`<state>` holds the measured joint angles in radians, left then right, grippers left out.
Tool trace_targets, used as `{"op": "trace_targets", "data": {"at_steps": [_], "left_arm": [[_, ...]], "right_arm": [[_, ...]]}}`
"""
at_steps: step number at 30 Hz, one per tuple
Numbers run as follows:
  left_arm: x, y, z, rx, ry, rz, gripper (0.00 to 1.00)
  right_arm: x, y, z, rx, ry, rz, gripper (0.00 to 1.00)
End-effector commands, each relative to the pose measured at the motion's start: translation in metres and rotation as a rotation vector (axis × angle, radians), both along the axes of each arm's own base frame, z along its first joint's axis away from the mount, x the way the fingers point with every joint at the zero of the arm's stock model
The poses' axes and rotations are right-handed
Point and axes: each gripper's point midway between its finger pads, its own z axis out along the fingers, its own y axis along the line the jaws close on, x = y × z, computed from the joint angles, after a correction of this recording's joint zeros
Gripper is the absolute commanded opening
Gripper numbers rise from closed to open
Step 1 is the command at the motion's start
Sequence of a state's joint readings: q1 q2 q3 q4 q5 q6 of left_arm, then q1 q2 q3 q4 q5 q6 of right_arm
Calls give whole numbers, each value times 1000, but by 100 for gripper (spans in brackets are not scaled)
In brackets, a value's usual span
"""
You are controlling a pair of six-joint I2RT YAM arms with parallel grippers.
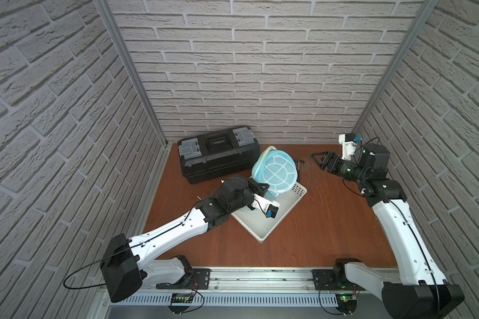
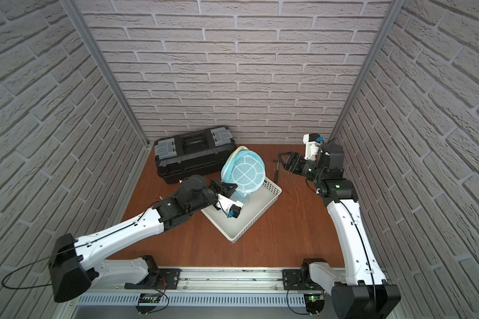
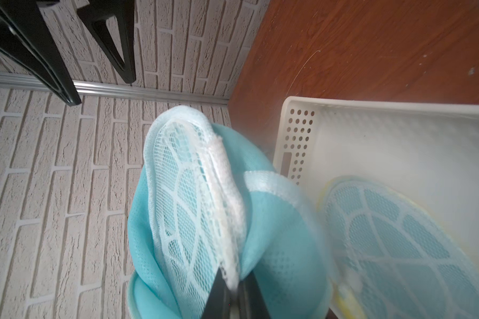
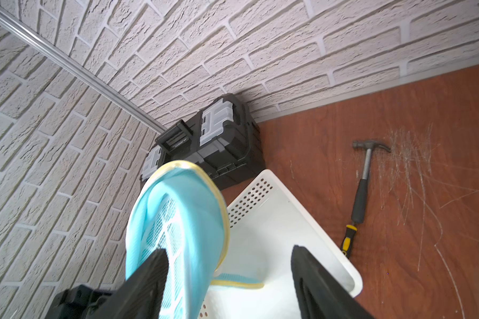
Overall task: Turn the laundry bag inside out
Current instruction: Turn over the laundry bag.
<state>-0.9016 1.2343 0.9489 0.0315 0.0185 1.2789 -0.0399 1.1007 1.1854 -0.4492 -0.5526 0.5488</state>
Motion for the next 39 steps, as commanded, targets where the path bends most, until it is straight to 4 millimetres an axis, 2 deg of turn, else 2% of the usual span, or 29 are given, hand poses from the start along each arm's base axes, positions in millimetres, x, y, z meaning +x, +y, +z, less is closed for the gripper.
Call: {"op": "trace_targets", "data": {"at_steps": [1, 4, 6, 11, 14, 18, 24, 25, 26, 27, 28, 31, 33, 35, 38, 39], "left_arm": [[16, -5, 37, -124, -25, 60, 0], [21, -8, 40, -148, -9, 80, 0], [23, -10, 43, -164, 0, 90, 0], [26, -16, 45, -166, -9, 107, 0], [27, -20, 45, -163, -10, 108, 0], [29, -25, 43, -160, -20, 107, 0], [28, -29, 44, -182, -8, 108, 0], [30, -28, 49, -218, 19, 126, 11], [32, -25, 52, -251, 47, 141, 30], [33, -20, 58, -303, 88, 159, 57], [35, -13, 64, -360, 126, 176, 96], [37, 14, 90, -551, 229, 235, 98], [44, 39, 113, -698, 285, 330, 98], [55, 73, 130, -873, 421, 444, 98], [76, 117, 128, -1109, 738, 560, 98], [80, 125, 123, -1160, 849, 576, 98]], "right_arm": [[1, 26, -21, 190, 73, 71, 76], [-7, 61, -24, 196, 93, 172, 76], [-9, 77, -26, 159, 95, 205, 76], [4, 89, -25, 224, 80, 203, 71], [14, 93, -24, 282, 85, 196, 62], [22, 98, -19, 337, 72, 186, 46], [28, 100, -22, 359, 75, 177, 8], [30, 101, -25, 363, 84, 173, 3], [32, 101, -26, 362, 87, 171, 3], [35, 100, -29, 355, 93, 167, 3], [38, 100, -31, 341, 98, 164, 3], [45, 96, -37, 254, 103, 148, 3], [46, 92, -45, 176, 118, 142, 3], [46, 89, -49, 108, 122, 146, 3], [44, 88, -48, 69, 109, 154, 3], [43, 88, -47, 63, 107, 155, 3]]}}
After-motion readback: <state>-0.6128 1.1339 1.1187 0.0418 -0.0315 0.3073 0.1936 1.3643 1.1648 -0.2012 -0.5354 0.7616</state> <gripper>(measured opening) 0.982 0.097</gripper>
